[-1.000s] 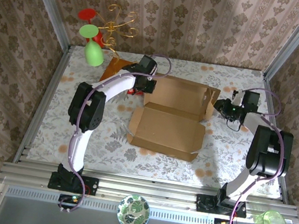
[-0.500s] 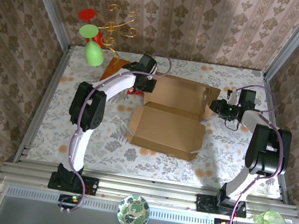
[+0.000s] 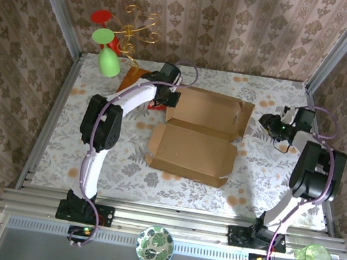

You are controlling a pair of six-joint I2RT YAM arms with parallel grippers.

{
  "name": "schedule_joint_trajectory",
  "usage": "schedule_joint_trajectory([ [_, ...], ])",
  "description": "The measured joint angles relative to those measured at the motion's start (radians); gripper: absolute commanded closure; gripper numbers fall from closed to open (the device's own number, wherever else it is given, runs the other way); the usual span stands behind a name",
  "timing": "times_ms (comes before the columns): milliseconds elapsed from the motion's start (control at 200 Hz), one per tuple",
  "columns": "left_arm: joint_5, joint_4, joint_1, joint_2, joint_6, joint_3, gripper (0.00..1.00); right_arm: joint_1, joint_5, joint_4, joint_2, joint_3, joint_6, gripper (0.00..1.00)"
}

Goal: Fold the paper box

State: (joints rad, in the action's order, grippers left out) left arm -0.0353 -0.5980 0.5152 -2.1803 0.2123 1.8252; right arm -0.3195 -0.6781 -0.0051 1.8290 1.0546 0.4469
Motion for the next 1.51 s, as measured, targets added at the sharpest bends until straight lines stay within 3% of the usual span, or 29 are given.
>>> schedule_joint_trajectory([
  [125, -0.003, -0.004, 0.000, -0.005, 0.000, 0.008, 1.00, 0.026, -0.047, -0.007, 0.098, 0.057, 0.021, 0.61],
  [250, 0.003, -0.006, 0.000, -0.011, 0.000, 0.015, 1.00, 0.063, -0.080, -0.012, 0.125, 0.077, 0.032, 0.71],
  [685, -0.003, 0.000, -0.012, -0.013, 0.011, 0.015, 1.00, 0.114, -0.122, 0.043, -0.024, -0.035, 0.055, 0.77],
  [1140, -0.003, 0.000, -0.012, -0.013, 0.011, 0.015, 1.00, 0.189, -0.091, 0.046, -0.135, -0.070, 0.010, 0.77],
  [1505, -0.006, 0.000, -0.012, -0.013, 0.011, 0.015, 1.00, 0.225, -0.030, -0.031, -0.156, -0.072, -0.081, 0.67],
])
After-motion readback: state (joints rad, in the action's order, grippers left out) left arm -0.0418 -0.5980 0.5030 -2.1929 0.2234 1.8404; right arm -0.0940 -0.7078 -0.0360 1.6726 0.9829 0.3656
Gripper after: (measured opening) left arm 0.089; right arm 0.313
